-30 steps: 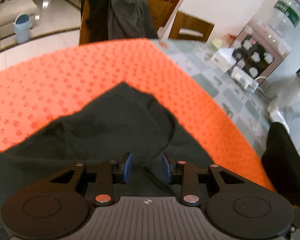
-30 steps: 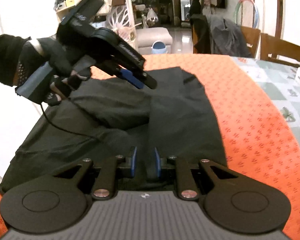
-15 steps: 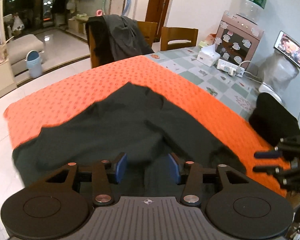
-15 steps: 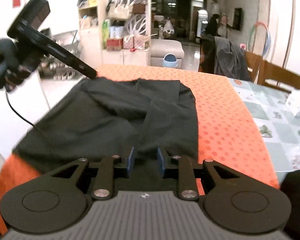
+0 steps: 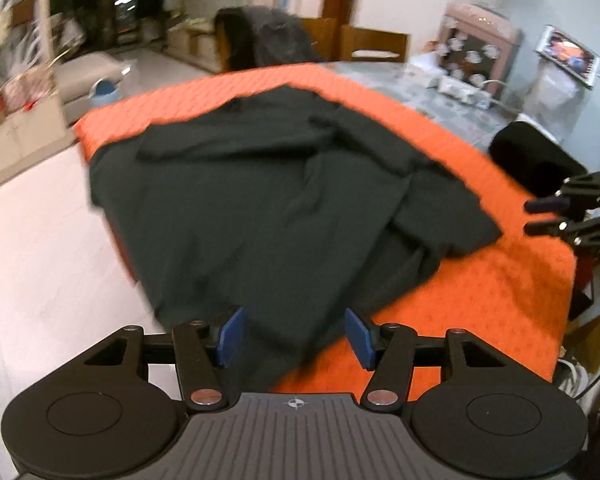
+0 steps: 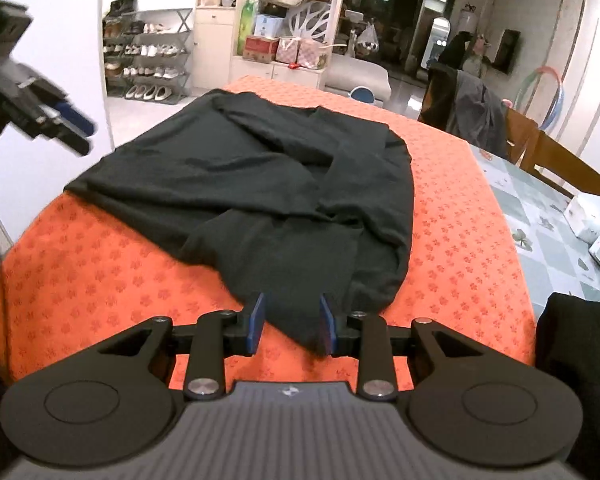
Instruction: Fold clothes
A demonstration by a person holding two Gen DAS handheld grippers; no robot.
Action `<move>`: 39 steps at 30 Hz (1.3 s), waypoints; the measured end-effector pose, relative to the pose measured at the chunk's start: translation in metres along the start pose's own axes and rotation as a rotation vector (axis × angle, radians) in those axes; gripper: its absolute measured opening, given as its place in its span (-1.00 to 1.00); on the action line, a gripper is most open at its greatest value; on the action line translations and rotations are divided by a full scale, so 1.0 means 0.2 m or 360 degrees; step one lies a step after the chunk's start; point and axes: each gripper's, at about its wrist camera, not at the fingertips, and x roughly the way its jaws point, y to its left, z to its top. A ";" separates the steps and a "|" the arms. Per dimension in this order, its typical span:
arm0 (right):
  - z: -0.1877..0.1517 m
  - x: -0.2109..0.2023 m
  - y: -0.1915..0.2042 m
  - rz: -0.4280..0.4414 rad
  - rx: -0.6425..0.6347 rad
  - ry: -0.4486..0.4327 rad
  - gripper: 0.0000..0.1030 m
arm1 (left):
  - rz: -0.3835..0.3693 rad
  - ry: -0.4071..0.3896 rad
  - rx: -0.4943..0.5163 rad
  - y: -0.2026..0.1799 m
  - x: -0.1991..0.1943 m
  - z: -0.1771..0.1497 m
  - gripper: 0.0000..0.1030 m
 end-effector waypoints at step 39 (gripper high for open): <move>0.00 0.22 -0.07 0.0018 -0.0535 0.0081 -0.90 | 0.0273 -0.0061 -0.0164 0.05 0.10 -0.19 -0.82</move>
